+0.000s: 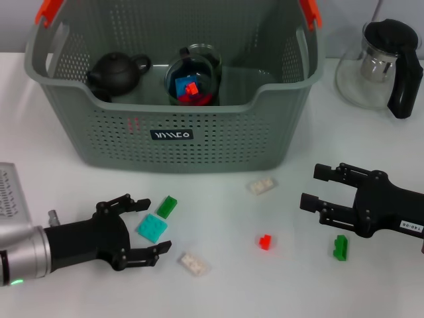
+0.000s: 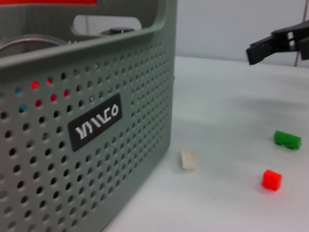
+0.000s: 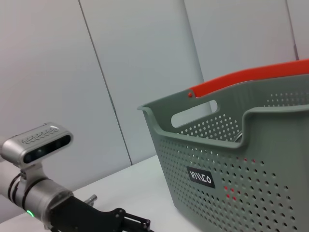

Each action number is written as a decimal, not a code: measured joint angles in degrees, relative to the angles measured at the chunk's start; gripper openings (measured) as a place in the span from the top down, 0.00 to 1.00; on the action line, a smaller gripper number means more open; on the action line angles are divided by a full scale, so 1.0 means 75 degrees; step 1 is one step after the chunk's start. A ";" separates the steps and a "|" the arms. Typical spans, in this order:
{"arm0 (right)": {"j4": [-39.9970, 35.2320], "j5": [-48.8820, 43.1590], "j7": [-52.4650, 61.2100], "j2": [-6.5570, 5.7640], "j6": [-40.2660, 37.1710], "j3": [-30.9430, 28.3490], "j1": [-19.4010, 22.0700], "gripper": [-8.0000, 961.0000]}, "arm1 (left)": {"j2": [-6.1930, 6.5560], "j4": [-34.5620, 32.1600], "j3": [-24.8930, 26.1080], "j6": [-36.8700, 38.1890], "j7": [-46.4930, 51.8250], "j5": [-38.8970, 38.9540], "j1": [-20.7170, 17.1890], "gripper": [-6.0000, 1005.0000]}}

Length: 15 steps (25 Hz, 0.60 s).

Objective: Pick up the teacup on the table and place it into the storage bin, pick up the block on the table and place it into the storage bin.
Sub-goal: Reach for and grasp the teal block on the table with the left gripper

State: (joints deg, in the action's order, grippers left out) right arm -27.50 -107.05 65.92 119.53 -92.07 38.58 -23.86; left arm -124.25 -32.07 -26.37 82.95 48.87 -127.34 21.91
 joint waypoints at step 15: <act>-0.0001 0.0000 0.0000 0.0000 0.0008 0.0000 -0.0002 0.21 | -0.0026 0.0239 -0.0266 -0.0837 -0.0009 -0.0013 0.0158 0.15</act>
State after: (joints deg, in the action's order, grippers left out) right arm -27.51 -107.05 65.92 119.53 -92.00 38.58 -23.87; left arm -124.45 -30.28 -28.36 76.68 48.80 -127.44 23.09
